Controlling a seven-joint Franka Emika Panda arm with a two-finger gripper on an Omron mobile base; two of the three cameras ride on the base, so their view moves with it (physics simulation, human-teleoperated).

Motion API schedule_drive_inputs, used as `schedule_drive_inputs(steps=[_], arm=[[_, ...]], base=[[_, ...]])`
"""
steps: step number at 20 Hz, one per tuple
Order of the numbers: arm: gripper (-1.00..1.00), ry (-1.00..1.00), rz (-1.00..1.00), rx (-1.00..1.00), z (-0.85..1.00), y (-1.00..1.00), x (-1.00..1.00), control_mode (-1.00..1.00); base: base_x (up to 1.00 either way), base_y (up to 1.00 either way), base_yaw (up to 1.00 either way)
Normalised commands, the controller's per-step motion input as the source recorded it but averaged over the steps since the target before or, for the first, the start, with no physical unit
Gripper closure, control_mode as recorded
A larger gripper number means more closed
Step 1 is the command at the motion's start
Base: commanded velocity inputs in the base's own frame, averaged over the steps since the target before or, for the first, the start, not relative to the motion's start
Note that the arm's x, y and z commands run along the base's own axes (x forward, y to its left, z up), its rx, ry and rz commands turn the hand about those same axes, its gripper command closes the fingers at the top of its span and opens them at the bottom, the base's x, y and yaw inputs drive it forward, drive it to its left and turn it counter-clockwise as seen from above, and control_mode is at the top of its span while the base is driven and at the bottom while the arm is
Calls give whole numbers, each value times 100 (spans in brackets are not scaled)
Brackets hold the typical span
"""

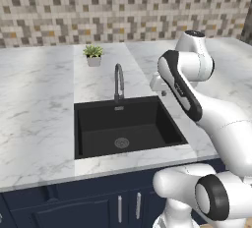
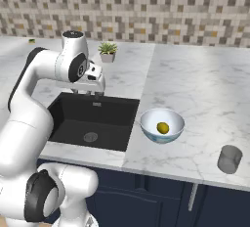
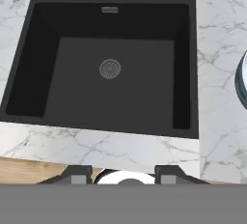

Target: Move the glass cup from next to the sink to the open cabinet. Then, move the bowl with the lemon to the fridge to clear the area for faucet cleaning.

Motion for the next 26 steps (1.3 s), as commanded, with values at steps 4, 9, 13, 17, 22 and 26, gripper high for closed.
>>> schedule_drive_inputs(steps=[4,9,13,17,22,26], arm=[[-100,0,0,0,0,0,0,-100],[-100,0,-1,0,-1,-6,-23,-100],[-100,0,-7,5,-3,-27,-35,100],[-100,0,0,0,0,0,0,100],[-100,0,0,0,0,0,0,100],[-100,7,0,0,-33,-23,69,-100]], base=[[0,0,0],[0,0,0],[-44,-49,-8],[-21,-100,-20],[31,-97,-13],[21,-15,0]])
